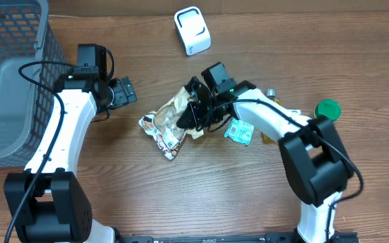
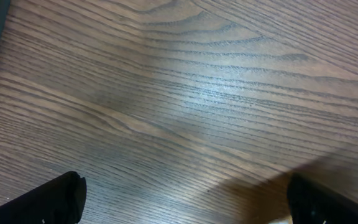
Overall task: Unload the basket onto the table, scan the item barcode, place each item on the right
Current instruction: 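Lift the PanTree bag with the right gripper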
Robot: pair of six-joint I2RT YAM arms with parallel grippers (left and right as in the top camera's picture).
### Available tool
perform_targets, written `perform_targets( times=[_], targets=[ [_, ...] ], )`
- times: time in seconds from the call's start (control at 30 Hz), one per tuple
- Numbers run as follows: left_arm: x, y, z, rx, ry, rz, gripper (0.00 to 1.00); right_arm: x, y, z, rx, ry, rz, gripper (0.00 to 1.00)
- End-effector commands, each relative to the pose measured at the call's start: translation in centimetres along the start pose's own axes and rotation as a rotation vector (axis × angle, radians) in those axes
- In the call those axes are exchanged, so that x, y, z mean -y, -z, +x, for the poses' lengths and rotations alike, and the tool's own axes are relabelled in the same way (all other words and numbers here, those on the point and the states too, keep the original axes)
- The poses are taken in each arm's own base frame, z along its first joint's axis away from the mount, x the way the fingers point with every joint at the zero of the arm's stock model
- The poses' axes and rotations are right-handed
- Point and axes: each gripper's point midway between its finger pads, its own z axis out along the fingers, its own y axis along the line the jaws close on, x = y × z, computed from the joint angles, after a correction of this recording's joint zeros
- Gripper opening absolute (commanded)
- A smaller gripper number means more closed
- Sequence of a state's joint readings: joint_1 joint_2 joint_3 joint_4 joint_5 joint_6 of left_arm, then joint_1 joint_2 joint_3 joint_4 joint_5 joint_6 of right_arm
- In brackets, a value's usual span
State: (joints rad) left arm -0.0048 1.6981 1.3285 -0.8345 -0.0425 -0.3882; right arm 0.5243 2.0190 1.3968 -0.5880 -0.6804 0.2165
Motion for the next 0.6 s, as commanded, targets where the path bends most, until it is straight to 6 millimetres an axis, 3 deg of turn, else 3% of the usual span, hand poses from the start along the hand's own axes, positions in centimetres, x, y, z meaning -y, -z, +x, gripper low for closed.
perform_targets(
  times=[0.0,0.13,0.57],
  targets=[
    [0.0,0.2,-0.3,0.013,-0.019,-0.008,0.99,-5.2,4.1,-1.9,0.084,0.157,-0.083,0.04],
    [0.0,0.2,-0.3,0.013,-0.020,-0.008,1.00,-5.6,5.3,-1.7,0.091,0.151,-0.080,0.04],
    [0.0,0.2,-0.3,0.013,-0.020,-0.008,0.99,-5.2,5.5,-1.8,0.095,0.143,-0.072,0.04]
  ],
)
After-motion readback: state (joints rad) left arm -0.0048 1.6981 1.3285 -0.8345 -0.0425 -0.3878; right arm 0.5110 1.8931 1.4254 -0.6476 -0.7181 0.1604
